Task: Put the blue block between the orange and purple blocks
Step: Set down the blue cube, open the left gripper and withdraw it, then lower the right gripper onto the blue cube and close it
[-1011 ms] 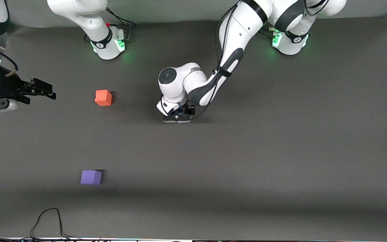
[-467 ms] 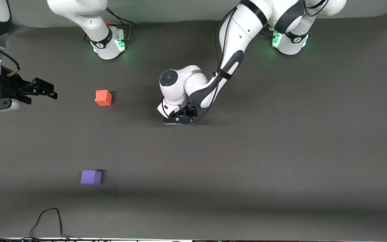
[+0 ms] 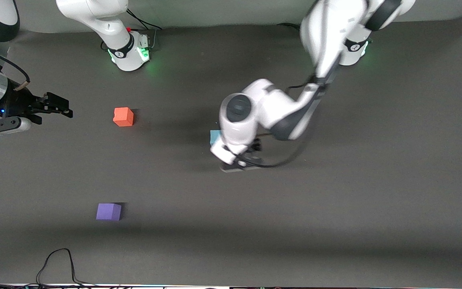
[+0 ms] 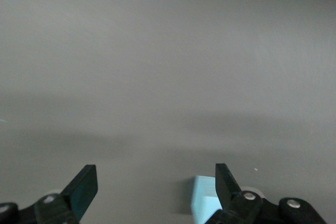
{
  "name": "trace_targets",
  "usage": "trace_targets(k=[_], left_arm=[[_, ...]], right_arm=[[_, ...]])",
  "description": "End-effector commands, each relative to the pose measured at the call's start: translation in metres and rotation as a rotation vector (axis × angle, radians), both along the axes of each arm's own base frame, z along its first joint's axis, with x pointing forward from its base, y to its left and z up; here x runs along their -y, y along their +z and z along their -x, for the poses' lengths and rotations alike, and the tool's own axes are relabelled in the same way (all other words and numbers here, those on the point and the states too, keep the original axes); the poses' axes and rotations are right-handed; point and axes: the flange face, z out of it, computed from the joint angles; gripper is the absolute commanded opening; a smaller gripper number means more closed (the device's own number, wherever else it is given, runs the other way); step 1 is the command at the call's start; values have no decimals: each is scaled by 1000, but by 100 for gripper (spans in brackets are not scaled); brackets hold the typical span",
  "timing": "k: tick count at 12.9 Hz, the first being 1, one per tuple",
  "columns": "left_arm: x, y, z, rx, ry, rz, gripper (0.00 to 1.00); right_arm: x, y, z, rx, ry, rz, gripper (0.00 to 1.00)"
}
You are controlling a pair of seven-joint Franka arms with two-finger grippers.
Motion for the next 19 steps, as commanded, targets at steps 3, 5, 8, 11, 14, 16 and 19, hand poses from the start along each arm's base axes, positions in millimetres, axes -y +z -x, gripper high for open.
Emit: trace_targets(k=[3, 5, 8, 11, 14, 16, 19], left_arm=[[-210, 63, -46, -107, -42, 29, 100], [-297, 88, -52, -134, -108, 25, 100], [-398, 133, -42, -126, -182, 17, 100], [-438, 187, -5, -93, -186, -48, 100], [-444, 212, 24, -64, -187, -72, 100], [-444, 220, 31, -57, -192, -77, 100], [-446, 228, 33, -44, -214, -79, 100]], right_arm=[[-93, 9, 20, -1, 55, 7, 100], [-172, 9, 40, -7, -4, 29, 100], [-301, 6, 85, 15, -44, 40, 100], [-392, -2, 127, 25, -48, 23, 100], [-407, -20, 130, 5, -36, 18, 100], [-417, -52, 130, -11, -33, 10, 100], [-412, -141, 130, 18, -36, 15, 100]])
